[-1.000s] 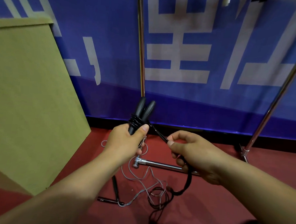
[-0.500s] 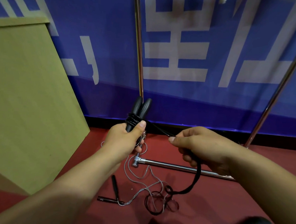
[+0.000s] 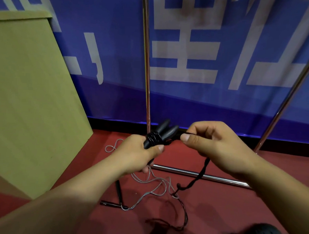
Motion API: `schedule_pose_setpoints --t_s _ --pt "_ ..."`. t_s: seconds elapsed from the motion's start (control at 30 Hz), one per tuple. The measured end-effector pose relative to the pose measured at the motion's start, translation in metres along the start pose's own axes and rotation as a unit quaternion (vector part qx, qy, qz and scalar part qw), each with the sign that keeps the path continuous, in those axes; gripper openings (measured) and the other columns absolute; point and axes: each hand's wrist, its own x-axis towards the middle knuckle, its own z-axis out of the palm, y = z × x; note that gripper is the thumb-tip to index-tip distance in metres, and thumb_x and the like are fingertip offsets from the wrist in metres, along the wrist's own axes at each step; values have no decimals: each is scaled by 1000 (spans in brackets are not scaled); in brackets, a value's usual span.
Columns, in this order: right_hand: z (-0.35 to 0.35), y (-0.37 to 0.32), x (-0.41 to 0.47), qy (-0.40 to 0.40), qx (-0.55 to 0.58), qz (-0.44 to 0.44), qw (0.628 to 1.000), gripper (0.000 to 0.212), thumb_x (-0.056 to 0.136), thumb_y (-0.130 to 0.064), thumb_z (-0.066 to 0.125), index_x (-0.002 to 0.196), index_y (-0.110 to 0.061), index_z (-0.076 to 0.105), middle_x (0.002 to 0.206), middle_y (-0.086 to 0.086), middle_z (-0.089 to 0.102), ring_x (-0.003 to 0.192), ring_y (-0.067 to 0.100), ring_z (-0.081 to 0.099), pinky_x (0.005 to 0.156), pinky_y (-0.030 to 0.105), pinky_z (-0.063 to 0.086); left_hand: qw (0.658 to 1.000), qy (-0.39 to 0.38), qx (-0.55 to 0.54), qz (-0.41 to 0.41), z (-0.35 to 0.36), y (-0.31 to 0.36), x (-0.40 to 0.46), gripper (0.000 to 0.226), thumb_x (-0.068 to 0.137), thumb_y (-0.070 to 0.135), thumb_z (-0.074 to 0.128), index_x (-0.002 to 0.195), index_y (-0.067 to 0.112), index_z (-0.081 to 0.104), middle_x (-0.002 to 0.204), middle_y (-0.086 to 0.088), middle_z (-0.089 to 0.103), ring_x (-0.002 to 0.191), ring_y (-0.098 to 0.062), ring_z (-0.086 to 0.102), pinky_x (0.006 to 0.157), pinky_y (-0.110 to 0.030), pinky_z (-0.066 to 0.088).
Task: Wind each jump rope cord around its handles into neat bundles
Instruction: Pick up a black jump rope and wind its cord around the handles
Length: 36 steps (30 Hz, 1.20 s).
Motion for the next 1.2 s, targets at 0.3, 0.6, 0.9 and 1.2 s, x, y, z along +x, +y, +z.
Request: schedule_pose_setpoints --t_s 0.3,0.6,0.9,1.2 --pt "4 0 1 -35 -10 34 999 23 95 -12 60 77 2 60 63 9 52 43 0 42 46 11 35 970 -216 113 -12 3 6 -14 22 93 39 67 85 20 59 68 0 65 48 -11 57 52 -20 47" --pt "1 13 9 29 -113 29 993 26 95 -31 63 77 -13 69 54 0 40 50 13 35 50 29 32 954 -286 94 14 3 11 -19 29 91 41 69 90 13 62 68 -2 65 49 -13 56 54 -21 47" --pt "-2 15 20 92 -88 60 990 29 92 -36 66 78 -10 72 59 -4 54 57 5 48 58 28 43 949 -314 3 43 -3 23 -24 30 83 44 74 87 17 62 61 3 63 54 -18 56 53 -21 48" --pt "-8 15 21 2 147 203 968 40 82 -31 70 56 -19 42 53 0 24 43 12 21 42 23 22 936 -347 -13 56 -2 25 -27 27 89 34 72 90 10 61 65 -3 63 52 -16 56 52 -19 48"
